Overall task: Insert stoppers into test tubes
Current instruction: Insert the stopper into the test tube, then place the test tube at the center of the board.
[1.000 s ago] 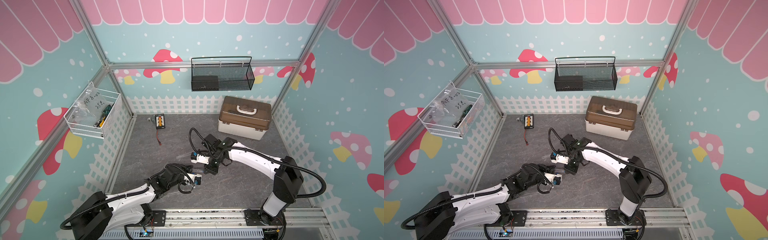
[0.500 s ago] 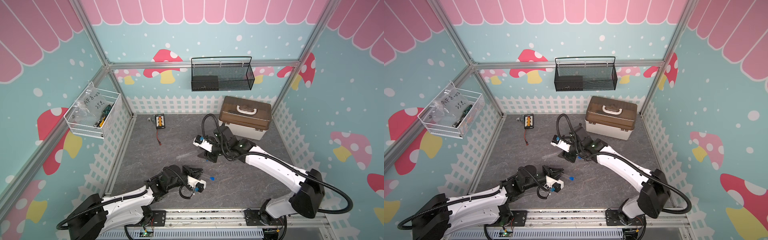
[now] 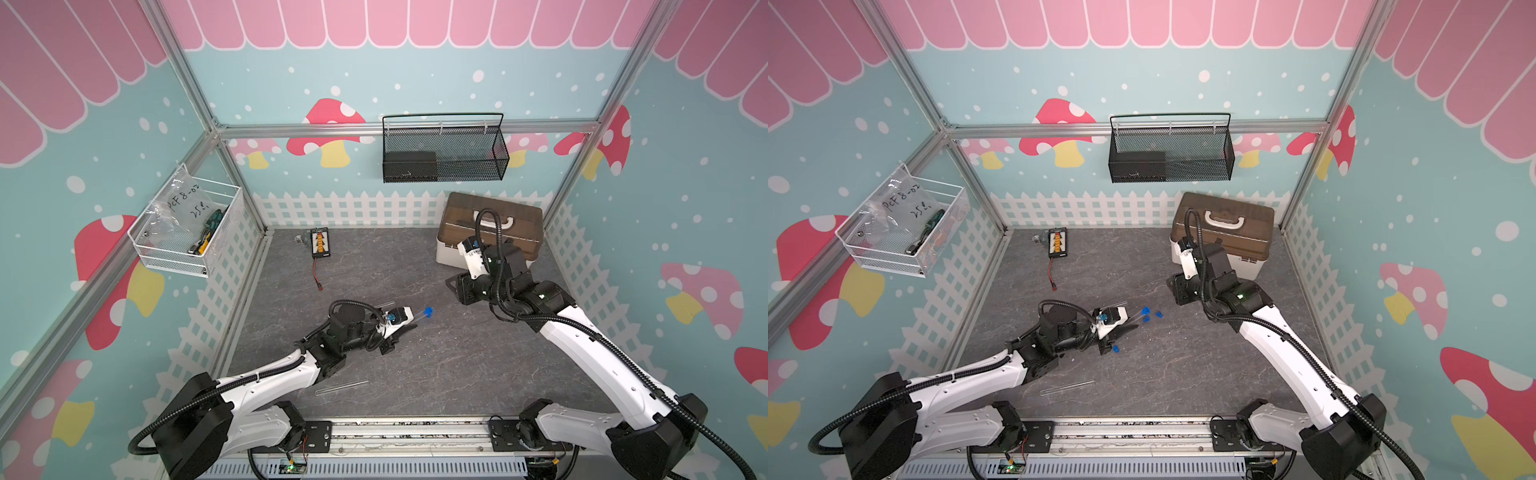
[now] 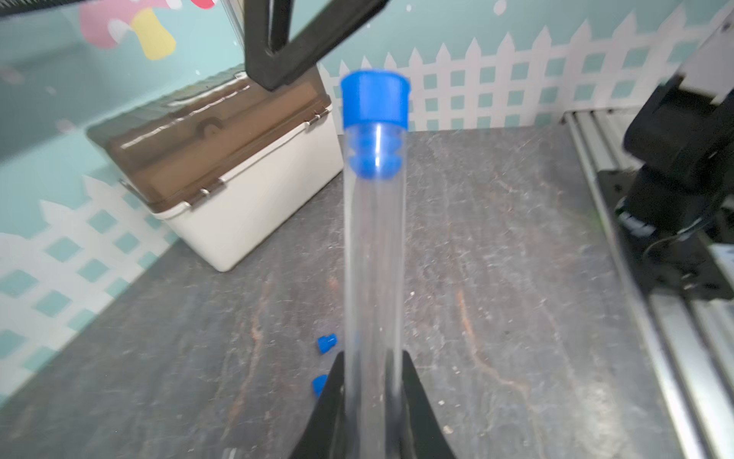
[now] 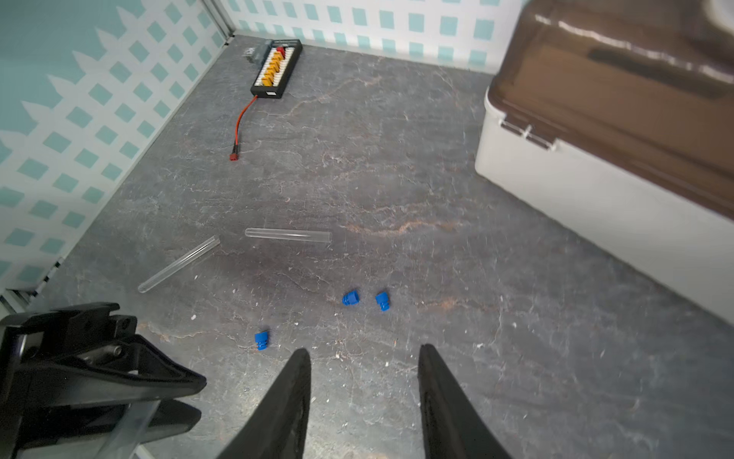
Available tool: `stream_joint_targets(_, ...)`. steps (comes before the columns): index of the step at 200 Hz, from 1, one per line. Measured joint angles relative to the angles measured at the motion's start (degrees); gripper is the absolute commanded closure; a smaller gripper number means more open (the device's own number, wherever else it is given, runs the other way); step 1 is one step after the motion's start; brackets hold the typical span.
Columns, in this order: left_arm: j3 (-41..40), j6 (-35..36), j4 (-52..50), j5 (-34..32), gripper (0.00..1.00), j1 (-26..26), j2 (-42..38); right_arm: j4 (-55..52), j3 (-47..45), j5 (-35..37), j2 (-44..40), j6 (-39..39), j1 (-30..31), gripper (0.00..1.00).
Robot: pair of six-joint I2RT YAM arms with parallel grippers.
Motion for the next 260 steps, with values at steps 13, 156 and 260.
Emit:
stream_joint_targets(13,1.53,-3.63,-2.12,1.90,1.00,0.04,1.40,-0.79,-0.85,-0.55,0.00,2.38,-0.15,0.57)
stream_joint_targets(156,14.71,-1.36,-29.83,-6.88,1.00,3.65,10.95,-1.38,-6.93,-4.15,-0.66,6.25,-2.40,0.58)
stream_joint_targets(260,37.53,24.59,-46.38,-19.45,1.00,15.58,30.88,-0.55,-7.69,-4.66,1.62,4.22,-2.75,0.59)
